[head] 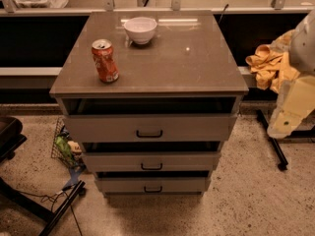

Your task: Open bottom drawer

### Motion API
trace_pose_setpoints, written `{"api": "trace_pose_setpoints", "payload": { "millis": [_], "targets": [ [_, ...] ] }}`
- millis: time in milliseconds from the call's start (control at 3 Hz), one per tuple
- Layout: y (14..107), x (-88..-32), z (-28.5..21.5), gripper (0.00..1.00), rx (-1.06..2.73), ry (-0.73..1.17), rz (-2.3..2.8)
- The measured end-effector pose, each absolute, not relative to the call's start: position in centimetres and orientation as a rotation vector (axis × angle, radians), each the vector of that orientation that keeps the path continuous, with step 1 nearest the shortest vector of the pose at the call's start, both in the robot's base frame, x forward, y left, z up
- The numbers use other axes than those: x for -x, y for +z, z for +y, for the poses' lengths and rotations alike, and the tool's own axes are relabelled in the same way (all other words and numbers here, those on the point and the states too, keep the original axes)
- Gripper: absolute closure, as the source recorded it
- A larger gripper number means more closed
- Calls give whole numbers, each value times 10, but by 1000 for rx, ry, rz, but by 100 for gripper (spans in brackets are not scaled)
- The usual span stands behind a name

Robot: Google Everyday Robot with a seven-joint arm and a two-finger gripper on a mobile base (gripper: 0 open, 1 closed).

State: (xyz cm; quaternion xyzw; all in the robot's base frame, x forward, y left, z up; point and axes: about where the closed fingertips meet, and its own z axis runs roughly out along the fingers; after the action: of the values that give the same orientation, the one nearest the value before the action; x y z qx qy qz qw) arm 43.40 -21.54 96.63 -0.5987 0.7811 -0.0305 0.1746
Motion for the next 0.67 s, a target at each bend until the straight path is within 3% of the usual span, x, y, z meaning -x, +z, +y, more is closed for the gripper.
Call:
{"api": "trace_pose_setpoints", "payload": {
  "millis": [667],
  "targets": [
    [823,-376,-203,0,1522,242,2061]
  ]
}}
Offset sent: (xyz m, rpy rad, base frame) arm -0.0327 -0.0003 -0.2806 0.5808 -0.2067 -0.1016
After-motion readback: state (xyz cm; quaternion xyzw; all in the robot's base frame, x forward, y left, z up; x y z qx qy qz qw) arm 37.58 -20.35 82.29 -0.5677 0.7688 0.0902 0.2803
